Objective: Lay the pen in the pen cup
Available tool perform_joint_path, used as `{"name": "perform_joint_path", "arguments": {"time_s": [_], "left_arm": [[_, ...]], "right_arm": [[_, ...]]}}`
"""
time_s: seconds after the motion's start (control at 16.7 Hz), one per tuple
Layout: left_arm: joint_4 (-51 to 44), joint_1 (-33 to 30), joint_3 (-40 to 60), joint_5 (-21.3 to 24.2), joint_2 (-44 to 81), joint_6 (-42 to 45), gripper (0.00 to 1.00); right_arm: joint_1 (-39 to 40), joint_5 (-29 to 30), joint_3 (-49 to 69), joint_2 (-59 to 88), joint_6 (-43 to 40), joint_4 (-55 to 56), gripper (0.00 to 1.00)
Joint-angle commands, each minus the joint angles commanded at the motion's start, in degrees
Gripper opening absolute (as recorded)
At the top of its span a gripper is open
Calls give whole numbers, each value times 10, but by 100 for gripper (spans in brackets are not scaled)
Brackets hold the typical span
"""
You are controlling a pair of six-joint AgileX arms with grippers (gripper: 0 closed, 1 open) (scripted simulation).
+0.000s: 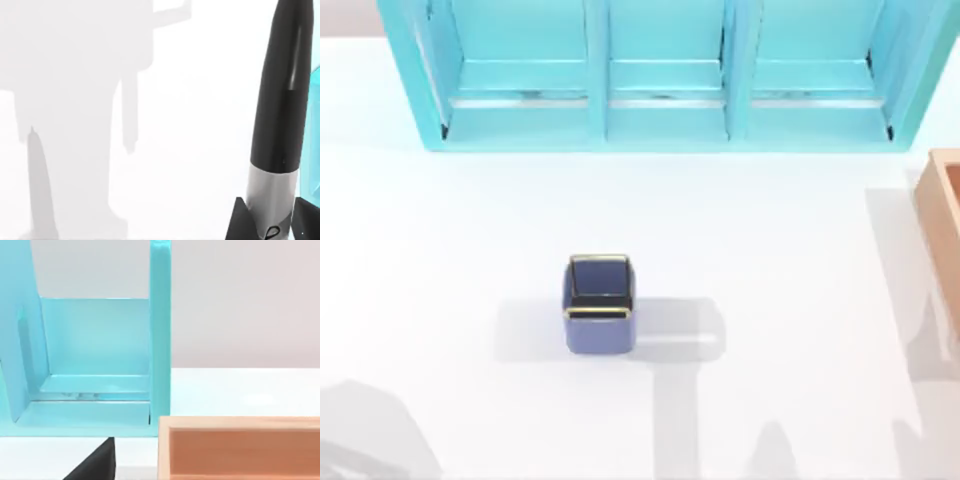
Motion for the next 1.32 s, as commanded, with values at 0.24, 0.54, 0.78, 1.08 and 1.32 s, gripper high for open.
{"name": "perform_joint_path", "arguments": {"time_s": [0.24,0.54,0.78,1.08,1.32], "left_arm": [[-3,2,0,1,-3,2,0],[23,-35,0,-30,9,2,0],[92,-164,-5,-151,53,0,0],[196,-433,-24,-435,147,-11,0],[284,-676,-23,-732,228,-28,0]], "right_arm": [[0,0,0,0,0,0,100],[0,0,0,0,0,0,100],[0,0,0,0,0,0,100],[0,0,0,0,0,0,100],[0,0,0,0,0,0,100]]}}
